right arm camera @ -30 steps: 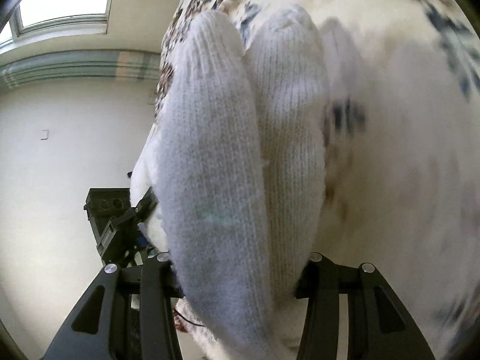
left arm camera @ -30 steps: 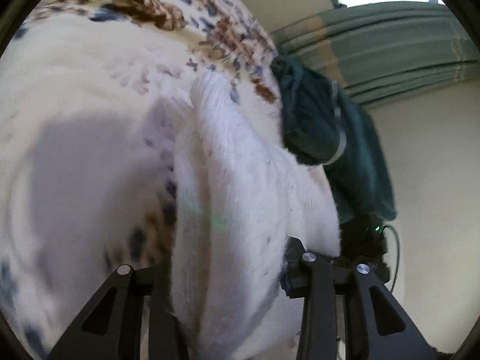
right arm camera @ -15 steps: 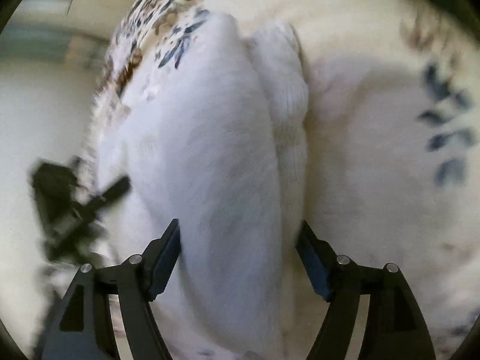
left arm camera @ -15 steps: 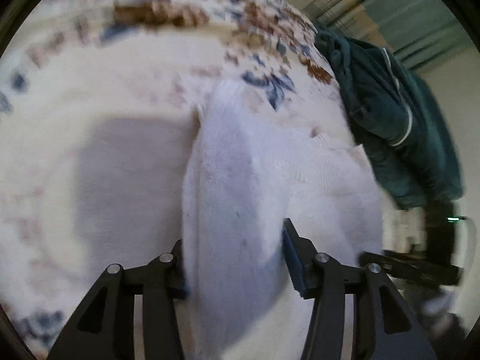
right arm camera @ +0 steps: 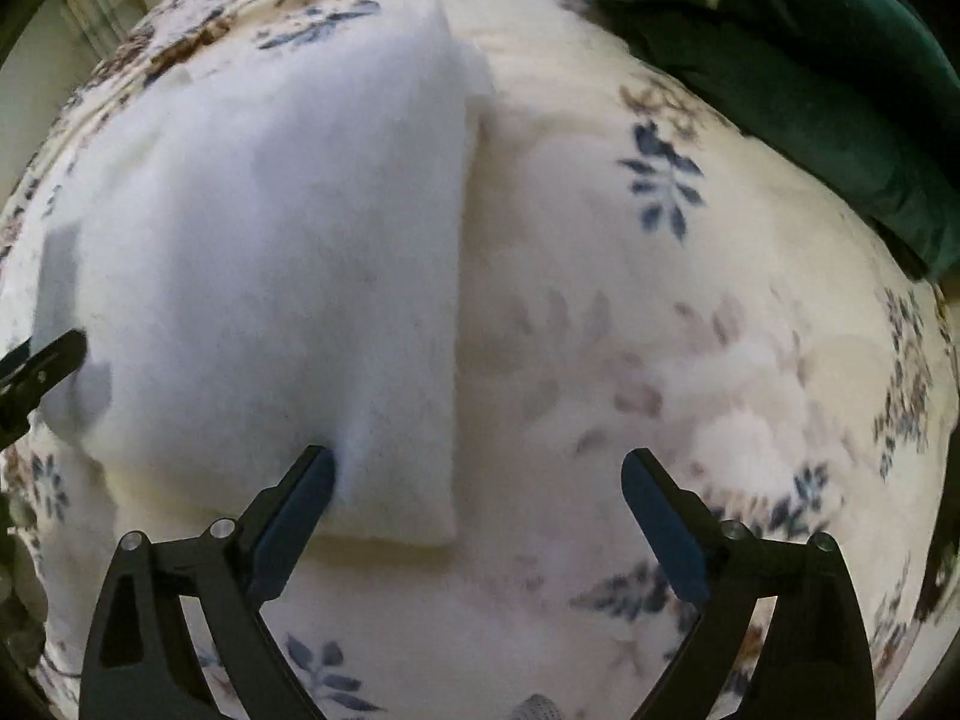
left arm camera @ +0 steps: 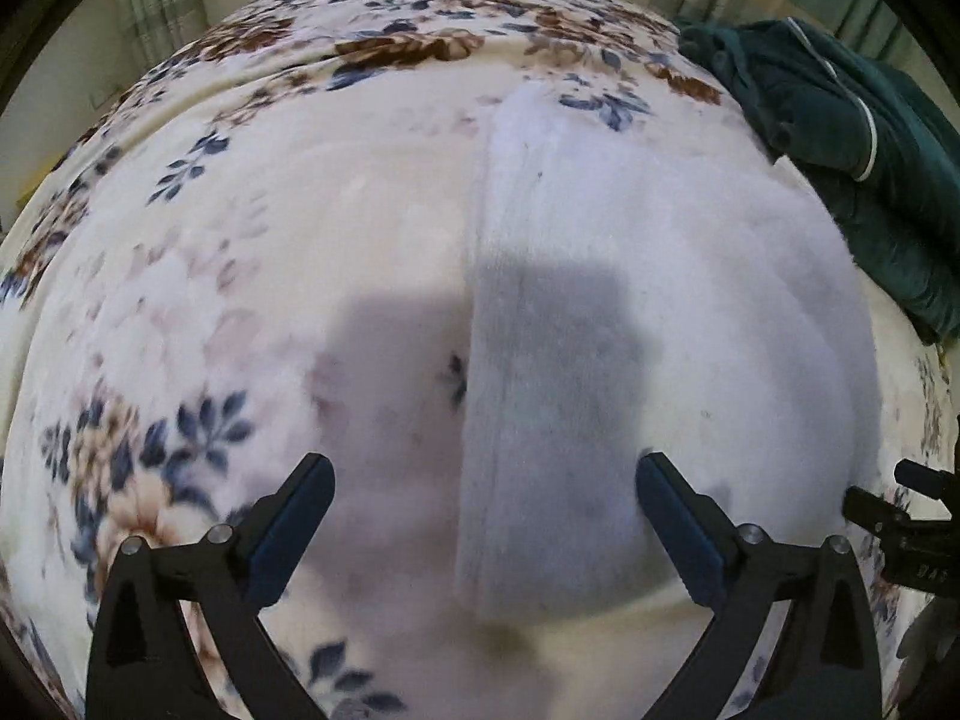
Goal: Fold small clothes
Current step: 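Open both grippers and release the folded sweater on the bed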
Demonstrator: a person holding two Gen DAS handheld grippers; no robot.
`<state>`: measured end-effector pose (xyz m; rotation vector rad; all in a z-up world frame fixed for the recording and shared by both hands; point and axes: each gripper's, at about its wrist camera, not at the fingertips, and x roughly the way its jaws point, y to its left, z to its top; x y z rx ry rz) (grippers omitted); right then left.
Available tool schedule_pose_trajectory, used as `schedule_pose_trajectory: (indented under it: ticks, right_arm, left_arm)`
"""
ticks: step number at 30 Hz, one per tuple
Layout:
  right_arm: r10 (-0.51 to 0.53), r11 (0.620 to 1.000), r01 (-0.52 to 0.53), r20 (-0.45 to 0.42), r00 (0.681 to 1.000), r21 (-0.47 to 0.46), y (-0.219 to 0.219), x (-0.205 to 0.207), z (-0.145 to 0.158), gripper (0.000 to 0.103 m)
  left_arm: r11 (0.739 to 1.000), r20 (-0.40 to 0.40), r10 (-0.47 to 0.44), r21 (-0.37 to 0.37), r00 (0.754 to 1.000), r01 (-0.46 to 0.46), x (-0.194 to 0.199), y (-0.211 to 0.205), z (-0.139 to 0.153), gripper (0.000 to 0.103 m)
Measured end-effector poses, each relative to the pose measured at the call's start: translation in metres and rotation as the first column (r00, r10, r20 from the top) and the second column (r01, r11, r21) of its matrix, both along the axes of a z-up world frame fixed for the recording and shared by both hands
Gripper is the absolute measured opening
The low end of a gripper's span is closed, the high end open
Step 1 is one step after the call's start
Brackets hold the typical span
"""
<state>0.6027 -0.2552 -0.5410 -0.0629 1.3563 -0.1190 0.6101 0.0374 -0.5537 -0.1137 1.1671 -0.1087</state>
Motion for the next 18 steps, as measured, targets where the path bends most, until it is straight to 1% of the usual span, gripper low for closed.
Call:
schedule_pose_trajectory:
  ticks: [2, 4, 6, 7, 8, 12, 16, 18]
  right_arm:
    - [-0.004, 0.999, 0.005, 0.028, 1.0, -0.041, 0.008, 0.002, 0.007, 0.098]
    - [-0.019, 0.997, 0.024, 0.067, 0.998, -0.067, 0.011, 0.0, 0.023, 0.098]
    - [-0.035, 0.996, 0.042, 0.083, 0.996, -0.077, 0.011, -0.006, 0.035, 0.1]
    - [-0.037, 0.996, 0.044, 0.091, 0.995, -0.076, 0.012, -0.009, 0.043, 0.103]
    - [-0.039, 0.996, 0.047, 0.1, 0.994, -0.077, 0.012, -0.014, 0.051, 0.103]
    - [-0.032, 0.992, 0.051, 0.161, 0.986, -0.115, 0.018, -0.047, 0.103, 0.103]
    - [-0.023, 0.99, 0.054, 0.224, 0.974, -0.132, 0.027, -0.087, 0.17, 0.103]
    - [-0.027, 0.989, 0.064, 0.257, 0.966, -0.136, 0.03, -0.11, 0.206, 0.103]
  left_arm:
    - [1.0, 0.024, 0.013, 0.015, 1.0, -0.013, -0.008, -0.002, 0.013, 0.103]
    - [0.999, 0.052, 0.017, 0.039, 0.998, -0.019, -0.019, -0.007, 0.031, 0.103]
    - [0.997, 0.099, 0.014, 0.07, 0.995, -0.021, -0.032, -0.012, 0.052, 0.103]
    - [0.996, 0.108, 0.011, 0.084, 0.994, -0.021, -0.038, -0.015, 0.061, 0.103]
    - [0.995, 0.116, 0.012, 0.1, 0.993, -0.023, -0.044, -0.017, 0.07, 0.103]
    - [0.992, 0.141, -0.006, 0.126, 0.99, -0.012, -0.074, -0.021, 0.115, 0.103]
    - [0.994, 0.167, -0.009, 0.108, 0.986, -0.009, -0.11, -0.02, 0.168, 0.103]
    - [0.993, 0.191, -0.007, 0.115, 0.982, -0.015, -0.131, -0.019, 0.198, 0.103]
